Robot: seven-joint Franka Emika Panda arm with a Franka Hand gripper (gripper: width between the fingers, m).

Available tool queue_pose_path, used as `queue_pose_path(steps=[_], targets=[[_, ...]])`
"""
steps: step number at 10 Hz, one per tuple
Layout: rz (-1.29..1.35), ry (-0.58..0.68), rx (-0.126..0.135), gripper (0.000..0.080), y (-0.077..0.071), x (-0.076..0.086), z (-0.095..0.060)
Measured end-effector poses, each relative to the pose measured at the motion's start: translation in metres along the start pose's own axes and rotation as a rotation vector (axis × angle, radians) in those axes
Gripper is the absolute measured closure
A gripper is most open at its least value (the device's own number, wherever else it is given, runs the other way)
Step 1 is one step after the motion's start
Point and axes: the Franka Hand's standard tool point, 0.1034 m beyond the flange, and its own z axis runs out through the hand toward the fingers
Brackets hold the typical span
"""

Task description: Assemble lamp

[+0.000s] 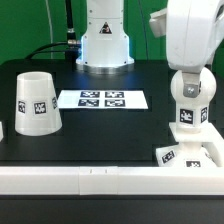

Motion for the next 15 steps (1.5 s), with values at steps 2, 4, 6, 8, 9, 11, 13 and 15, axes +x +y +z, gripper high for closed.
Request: queue_pose_path(steps=[2, 4, 6, 8, 9, 11, 13, 15], targets=[[-0.132, -0.001, 0.001, 0.0101, 0.0015, -0.0029, 0.0014], [-0.217, -0.013, 0.002, 0.0101, 0.0003, -0.0035, 0.0055], [-0.269, -0.025, -0.002, 0.0101, -0.0015, -0.0009, 0.0062], [-0.279, -0.028, 0.002, 0.0146, -0.0032, -0.0001, 0.0085], [-0.276, -0.027, 0.002, 0.0146, -0.0027, -0.0007, 0.0083], [-0.253, -0.027, 0.002, 0.0223, -0.0026, -0.0008, 0.0083], [-0.237, -0.027, 0.002, 0.0223, -0.0025, -0.001, 0.0083], [-0.018, -0.026, 0.005, 0.0223, -0.0018, 0.0006, 0.0088]])
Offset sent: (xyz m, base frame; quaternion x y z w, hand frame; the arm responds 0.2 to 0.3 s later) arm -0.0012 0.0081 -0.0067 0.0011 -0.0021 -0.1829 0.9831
